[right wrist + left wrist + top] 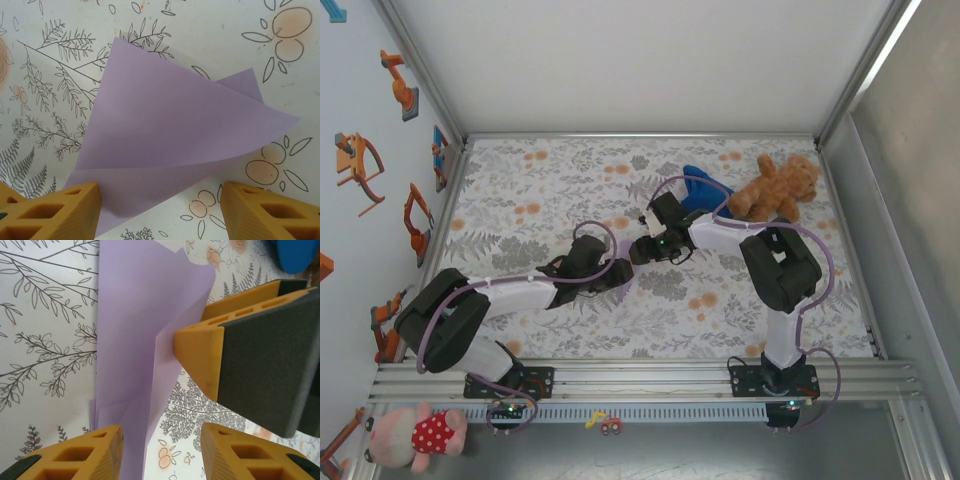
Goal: Fold a paper plane with a square sheet of paper (pick it up from the middle)
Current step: Fold the wing for the fifth time at the center of the table.
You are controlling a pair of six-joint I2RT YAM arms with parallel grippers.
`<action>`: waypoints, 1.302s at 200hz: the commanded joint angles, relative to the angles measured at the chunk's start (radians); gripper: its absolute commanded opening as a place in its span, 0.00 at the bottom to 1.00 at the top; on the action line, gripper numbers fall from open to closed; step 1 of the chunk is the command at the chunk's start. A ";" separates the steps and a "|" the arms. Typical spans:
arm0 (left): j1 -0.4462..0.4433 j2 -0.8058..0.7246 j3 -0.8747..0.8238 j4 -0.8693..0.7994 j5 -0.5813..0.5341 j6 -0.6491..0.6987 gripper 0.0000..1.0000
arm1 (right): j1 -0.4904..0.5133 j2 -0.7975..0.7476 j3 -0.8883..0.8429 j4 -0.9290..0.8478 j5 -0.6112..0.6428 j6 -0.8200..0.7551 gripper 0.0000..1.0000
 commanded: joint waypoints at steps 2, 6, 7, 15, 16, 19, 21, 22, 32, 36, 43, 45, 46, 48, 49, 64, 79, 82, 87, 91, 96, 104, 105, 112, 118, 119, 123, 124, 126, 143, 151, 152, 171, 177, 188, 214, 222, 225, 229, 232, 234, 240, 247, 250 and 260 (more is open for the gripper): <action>-0.006 0.037 0.035 -0.063 -0.011 0.027 0.45 | 0.011 0.038 0.011 0.003 0.004 0.012 0.64; -0.006 0.042 0.036 -0.061 -0.009 0.026 0.45 | 0.011 0.037 0.012 0.003 0.003 0.013 0.64; -0.005 0.043 0.038 -0.061 -0.008 0.025 0.45 | 0.011 0.037 0.011 0.003 0.002 0.013 0.64; -0.006 0.053 0.045 -0.061 -0.006 0.027 0.45 | 0.011 0.037 0.013 0.003 0.001 0.014 0.64; -0.006 0.055 0.046 -0.062 -0.006 0.027 0.45 | 0.011 0.037 0.012 0.003 0.001 0.015 0.64; -0.005 0.059 0.048 -0.062 -0.006 0.027 0.44 | 0.012 0.038 0.012 0.003 0.000 0.014 0.64; -0.006 0.062 0.049 -0.064 -0.007 0.027 0.44 | 0.012 0.038 0.012 0.003 0.000 0.015 0.64; -0.006 0.063 0.051 -0.064 -0.007 0.027 0.44 | 0.012 0.038 0.012 0.003 -0.001 0.014 0.64; -0.005 0.073 0.057 -0.066 -0.009 0.027 0.43 | 0.013 0.037 0.013 0.004 -0.003 0.016 0.64; -0.006 0.076 0.059 -0.065 -0.010 0.028 0.43 | 0.014 0.039 0.014 0.003 -0.004 0.015 0.64; -0.006 0.083 0.060 -0.064 -0.012 0.026 0.42 | 0.013 0.039 0.015 0.004 -0.007 0.017 0.64; -0.006 0.085 0.061 -0.065 -0.013 0.025 0.42 | 0.013 0.038 0.016 0.004 -0.008 0.017 0.64; -0.005 0.085 0.061 -0.065 -0.013 0.025 0.42 | 0.013 0.038 0.015 0.004 -0.008 0.018 0.64; -0.005 0.087 0.061 -0.066 -0.013 0.025 0.42 | 0.013 0.038 0.015 0.004 -0.009 0.018 0.64; -0.005 0.088 0.061 -0.066 -0.014 0.025 0.42 | 0.014 0.038 0.015 0.004 -0.009 0.018 0.64; -0.004 0.100 0.062 -0.071 -0.021 0.021 0.39 | 0.014 0.035 0.016 0.006 -0.013 0.018 0.64; -0.004 0.111 0.059 -0.076 -0.027 0.014 0.36 | 0.014 0.032 0.014 0.009 -0.016 0.019 0.65; -0.004 0.114 0.057 -0.076 -0.029 0.012 0.35 | 0.014 0.030 0.013 0.010 -0.017 0.017 0.65; -0.004 0.116 0.055 -0.076 -0.027 0.010 0.35 | 0.015 0.028 0.013 0.010 -0.018 0.020 0.65; -0.005 0.121 0.051 -0.075 -0.029 0.008 0.34 | 0.014 0.025 0.013 0.010 -0.019 0.019 0.65; -0.004 0.123 0.044 -0.072 -0.030 0.004 0.33 | 0.014 0.023 0.012 0.010 -0.021 0.018 0.65; -0.005 0.127 0.034 -0.064 -0.030 -0.001 0.32 | 0.014 0.018 0.012 0.013 -0.024 0.021 0.65; -0.004 0.126 0.033 -0.063 -0.029 -0.002 0.32 | 0.014 0.017 0.012 0.014 -0.024 0.021 0.65; -0.005 0.129 0.023 -0.055 -0.028 -0.006 0.30 | 0.015 0.010 0.010 0.014 -0.026 0.022 0.65; -0.004 0.130 0.014 -0.047 -0.027 -0.009 0.29 | 0.014 0.003 0.010 0.015 -0.027 0.023 0.65; -0.004 0.129 0.013 -0.046 -0.026 -0.009 0.29 | 0.014 0.002 0.010 0.016 -0.027 0.023 0.65; -0.004 0.131 0.008 -0.042 -0.026 -0.011 0.28 | 0.014 -0.004 0.009 0.016 -0.026 0.025 0.65; -0.004 0.132 0.006 -0.041 -0.026 -0.012 0.28 | 0.014 -0.006 0.010 0.016 -0.027 0.025 0.65; -0.004 0.131 0.004 -0.039 -0.026 -0.013 0.27 | 0.014 -0.009 0.009 0.017 -0.027 0.025 0.65; -0.002 0.129 -0.018 -0.008 -0.019 -0.021 0.25 | 0.014 -0.046 -0.002 0.030 -0.022 0.030 0.66; -0.001 0.129 -0.027 0.004 -0.013 -0.023 0.25 | 0.013 -0.065 -0.011 0.040 -0.019 0.029 0.66; -0.001 0.130 -0.028 0.005 -0.013 -0.024 0.25 | 0.013 -0.066 -0.013 0.041 -0.018 0.030 0.66; 0.002 0.130 -0.042 0.036 0.000 -0.023 0.24 | 0.008 -0.092 -0.028 0.052 -0.014 0.023 0.66; 0.002 0.131 -0.043 0.040 0.001 -0.021 0.24 | 0.007 -0.092 -0.031 0.052 -0.014 0.022 0.66; 0.005 0.132 -0.043 0.040 0.005 -0.019 0.24 | 0.007 -0.083 -0.028 0.044 -0.011 0.015 0.66; 0.011 0.132 -0.042 0.036 0.012 -0.014 0.23 | 0.007 -0.040 -0.013 0.014 0.011 0.003 0.66; 0.012 0.131 -0.040 0.033 0.014 -0.011 0.23 | 0.007 -0.032 -0.010 0.009 0.020 0.000 0.66; 0.013 0.131 -0.040 0.029 0.015 -0.011 0.23 | 0.007 -0.029 -0.008 0.006 0.022 0.001 0.66; 0.014 0.131 -0.039 0.027 0.015 -0.010 0.23 | 0.007 -0.026 -0.004 0.004 0.026 -0.001 0.66; 0.014 0.130 -0.038 0.025 0.016 -0.009 0.23 | 0.007 -0.023 -0.001 0.003 0.028 -0.001 0.66; 0.014 0.129 -0.037 0.023 0.017 -0.009 0.23 | 0.007 -0.021 0.001 0.001 0.030 -0.003 0.66; 0.014 0.130 -0.036 0.018 0.017 -0.006 0.23 | 0.007 -0.014 0.006 -0.004 0.032 -0.006 0.66; 0.015 0.129 -0.035 0.018 0.018 -0.005 0.23 | 0.007 -0.004 0.017 -0.013 0.033 -0.008 0.66; 0.015 0.130 -0.035 0.014 0.019 -0.005 0.23 | 0.008 0.000 0.021 -0.015 0.033 -0.010 0.66; 0.017 0.129 -0.034 0.012 0.020 -0.004 0.23 | 0.009 0.012 0.036 -0.027 0.030 -0.014 0.66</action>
